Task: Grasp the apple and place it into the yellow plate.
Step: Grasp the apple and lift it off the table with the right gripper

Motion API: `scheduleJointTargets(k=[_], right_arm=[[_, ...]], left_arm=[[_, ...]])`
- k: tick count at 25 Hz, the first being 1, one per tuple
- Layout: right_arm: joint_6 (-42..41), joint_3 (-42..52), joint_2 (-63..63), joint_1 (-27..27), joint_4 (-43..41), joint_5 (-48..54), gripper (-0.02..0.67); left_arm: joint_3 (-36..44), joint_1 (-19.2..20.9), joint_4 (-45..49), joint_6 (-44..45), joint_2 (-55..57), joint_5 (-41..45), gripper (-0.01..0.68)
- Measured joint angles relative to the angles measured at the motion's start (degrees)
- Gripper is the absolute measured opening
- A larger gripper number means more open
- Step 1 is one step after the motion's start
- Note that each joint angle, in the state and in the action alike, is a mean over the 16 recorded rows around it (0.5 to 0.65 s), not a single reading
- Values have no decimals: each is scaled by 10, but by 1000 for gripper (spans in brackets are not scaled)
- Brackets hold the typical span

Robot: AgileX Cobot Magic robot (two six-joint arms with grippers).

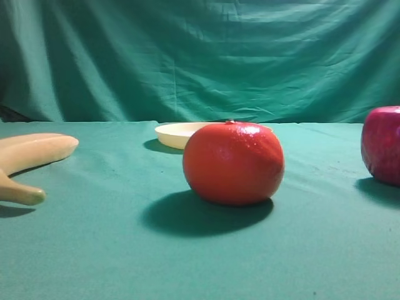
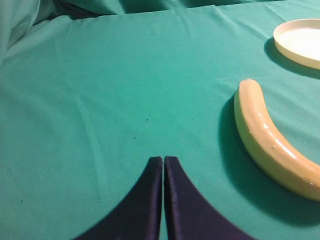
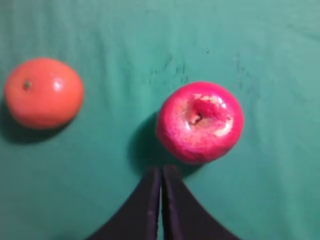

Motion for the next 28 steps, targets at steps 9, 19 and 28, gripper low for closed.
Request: scheduleJointTargets(k=[9,19,28], right_arm=[[91,-10,89,5,-46,-23,644],[112,-10,154,6,-50,-87,645],[115,-39,175,6,-42,-89,573]], left_arm=[[0,0,0,0,0,0,0],[0,0,0,0,0,0,0],[0,0,0,0,0,0,0]])
